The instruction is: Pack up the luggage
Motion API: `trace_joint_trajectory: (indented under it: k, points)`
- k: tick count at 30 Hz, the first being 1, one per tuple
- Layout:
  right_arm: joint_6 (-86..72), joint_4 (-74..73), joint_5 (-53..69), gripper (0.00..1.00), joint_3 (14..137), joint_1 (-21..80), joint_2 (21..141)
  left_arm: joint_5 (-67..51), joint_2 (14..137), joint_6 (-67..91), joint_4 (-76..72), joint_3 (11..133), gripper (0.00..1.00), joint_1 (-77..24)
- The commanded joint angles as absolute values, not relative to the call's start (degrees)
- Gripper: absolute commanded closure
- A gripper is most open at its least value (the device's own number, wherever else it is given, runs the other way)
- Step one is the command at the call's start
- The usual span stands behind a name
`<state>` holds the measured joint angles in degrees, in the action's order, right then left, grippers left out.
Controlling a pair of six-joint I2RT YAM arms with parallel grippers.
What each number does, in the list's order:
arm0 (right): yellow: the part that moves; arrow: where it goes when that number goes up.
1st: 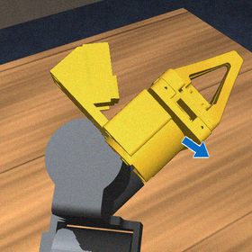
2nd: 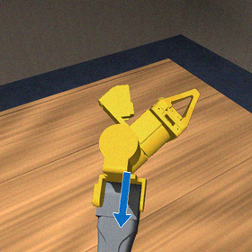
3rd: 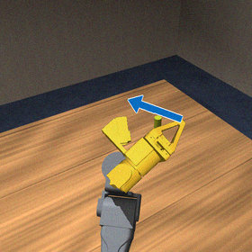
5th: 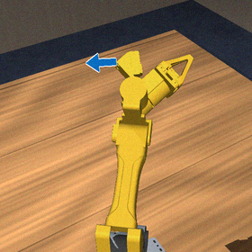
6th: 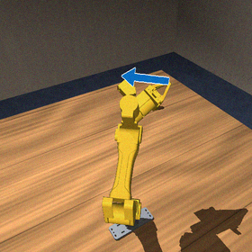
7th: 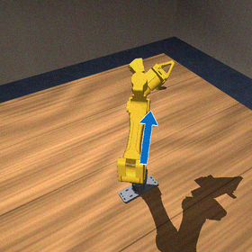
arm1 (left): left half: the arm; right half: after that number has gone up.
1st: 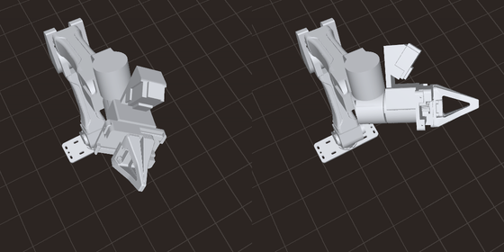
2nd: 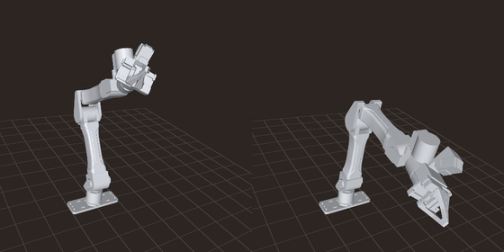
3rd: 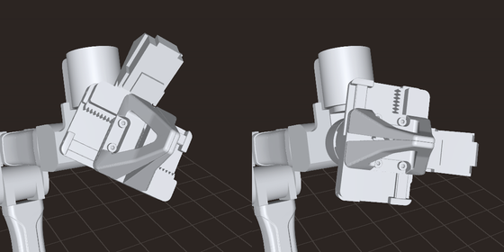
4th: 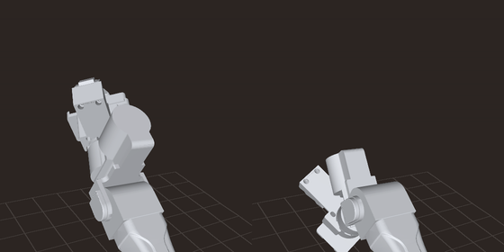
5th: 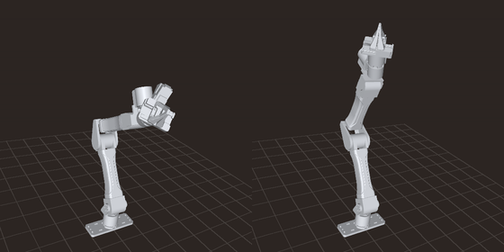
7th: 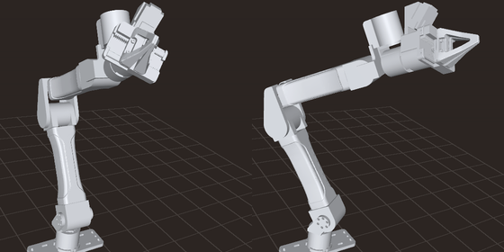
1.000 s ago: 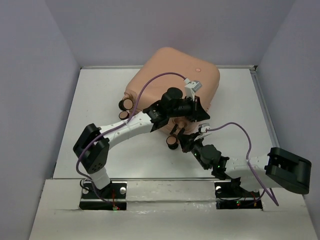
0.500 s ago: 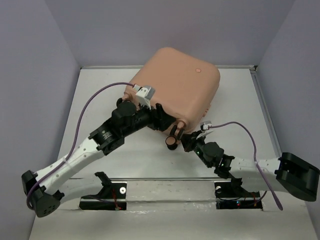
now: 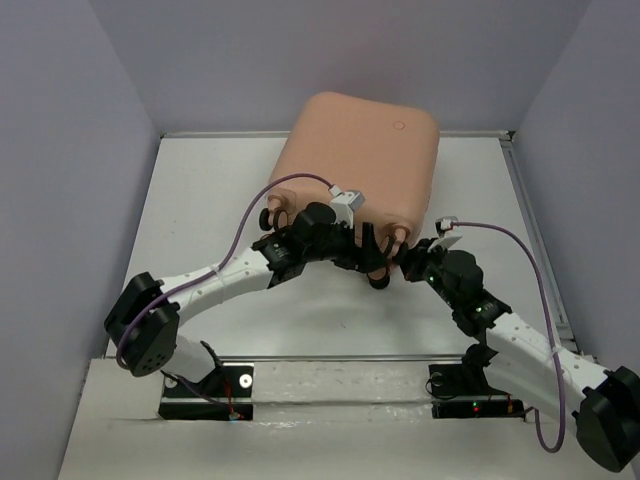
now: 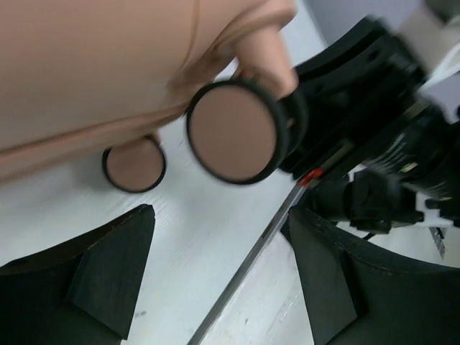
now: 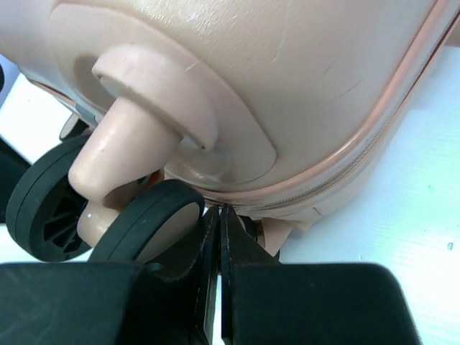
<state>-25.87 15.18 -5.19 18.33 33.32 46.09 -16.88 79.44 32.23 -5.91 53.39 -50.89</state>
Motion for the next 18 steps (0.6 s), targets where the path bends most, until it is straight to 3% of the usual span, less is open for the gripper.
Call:
trace_joint_trajectory:
  k: [1,5,13,18]
  points:
    - [-25.0,16.7,-1.1,0.93,20.3,33.0,45.4,-22.3,85.0,33.2,-16.9,61.6,0.15,-51.3]
    - [-28.6,19.2,-1.8,0.93,16.0,33.0,43.9,-26.1,94.1,35.2,-19.7,71.2,0.2,-51.7]
    - [-38.0,38.2,-1.5,0.93,5.5,34.4,44.0,-29.4,105.9,36.7,-18.6,84.5,0.27,-52.9]
    - [-34.7,33.0,-6.4,0.93,9.1,36.2,46.0,-25.5,105.0,32.0,-12.0,85.7,0.28,-53.2]
